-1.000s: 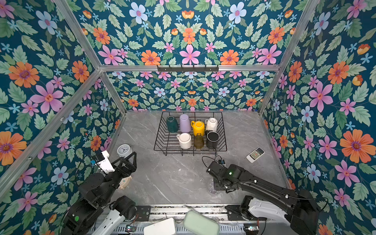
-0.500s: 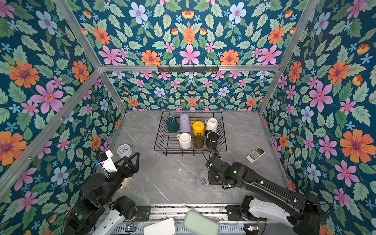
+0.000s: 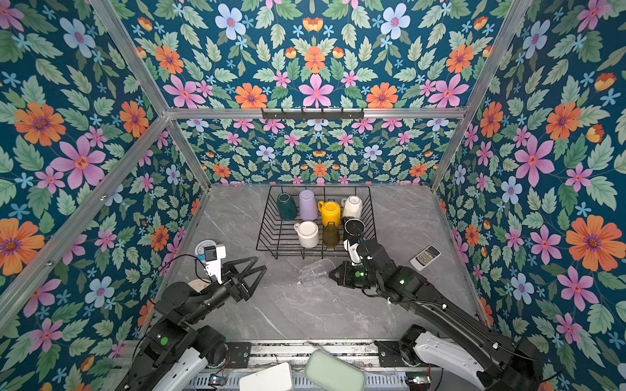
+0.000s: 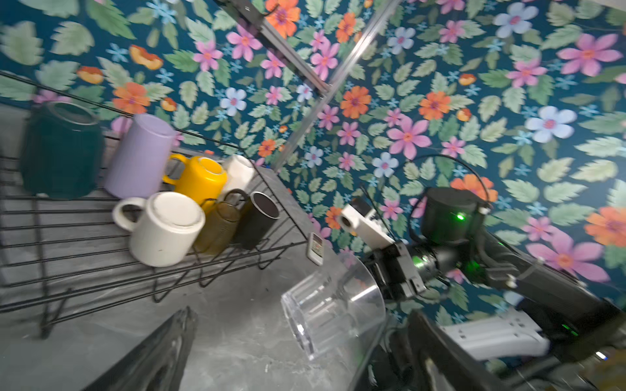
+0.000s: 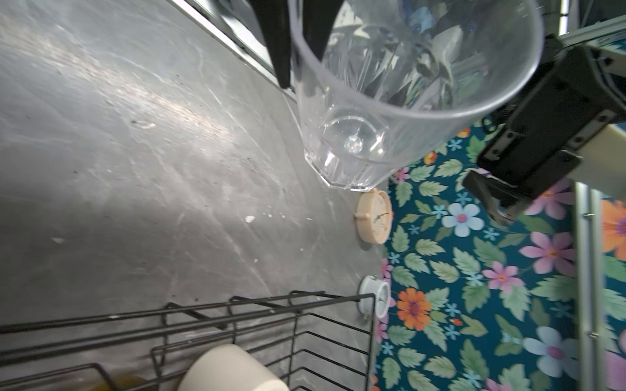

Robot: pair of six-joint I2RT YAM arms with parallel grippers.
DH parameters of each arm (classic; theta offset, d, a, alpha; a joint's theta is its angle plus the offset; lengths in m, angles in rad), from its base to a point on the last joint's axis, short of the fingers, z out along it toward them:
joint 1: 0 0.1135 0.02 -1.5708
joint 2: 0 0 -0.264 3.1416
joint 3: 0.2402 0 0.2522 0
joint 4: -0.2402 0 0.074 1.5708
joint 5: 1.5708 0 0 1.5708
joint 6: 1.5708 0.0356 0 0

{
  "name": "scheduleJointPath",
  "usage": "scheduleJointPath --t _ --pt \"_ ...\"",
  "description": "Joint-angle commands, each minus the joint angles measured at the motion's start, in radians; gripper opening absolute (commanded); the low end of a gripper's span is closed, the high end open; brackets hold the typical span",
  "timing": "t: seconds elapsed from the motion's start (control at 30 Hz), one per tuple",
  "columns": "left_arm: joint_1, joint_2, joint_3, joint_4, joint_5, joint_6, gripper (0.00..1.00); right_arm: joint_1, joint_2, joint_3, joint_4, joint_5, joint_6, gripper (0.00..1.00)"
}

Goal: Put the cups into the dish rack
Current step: 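Grasp the clear glass and lift it with the right gripper, then carry the glass toward the left gripper while the left gripper reaches toward it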

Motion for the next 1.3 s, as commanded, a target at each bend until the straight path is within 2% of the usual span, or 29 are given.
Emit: scheduleJointPath --t 0.0,0.1,0.23,0.47,1.07,1.27 --pt "-0.001 0.026 -0.021 0.241 0.205 -0.048 0.99 -0.017 0.006 -0.014 0.236 -0.133 0.061 0.00" --pt "-0.001 0.070 -0.038 0.349 0.293 -0.090 0.99 -0.017 0.036 -0.009 0.336 -0.205 0.084 0.00" --pt "-0.001 0.118 -0.047 0.417 0.352 -0.106 0.99 -0.018 0.065 -0.001 0.413 -0.265 0.108 0.00" --pt "-0.001 0.162 -0.056 0.461 0.378 -0.111 0.98 -0.012 0.108 0.025 0.481 -0.388 0.109 0.00" --pt "0.001 0.175 -0.043 0.380 0.350 -0.060 0.99 0.033 0.067 0.059 0.394 -0.401 0.056 0.00" --pt "0.001 0.180 -0.042 0.392 0.360 -0.063 0.99 0.084 0.136 0.098 0.427 -0.399 0.043 0.00"
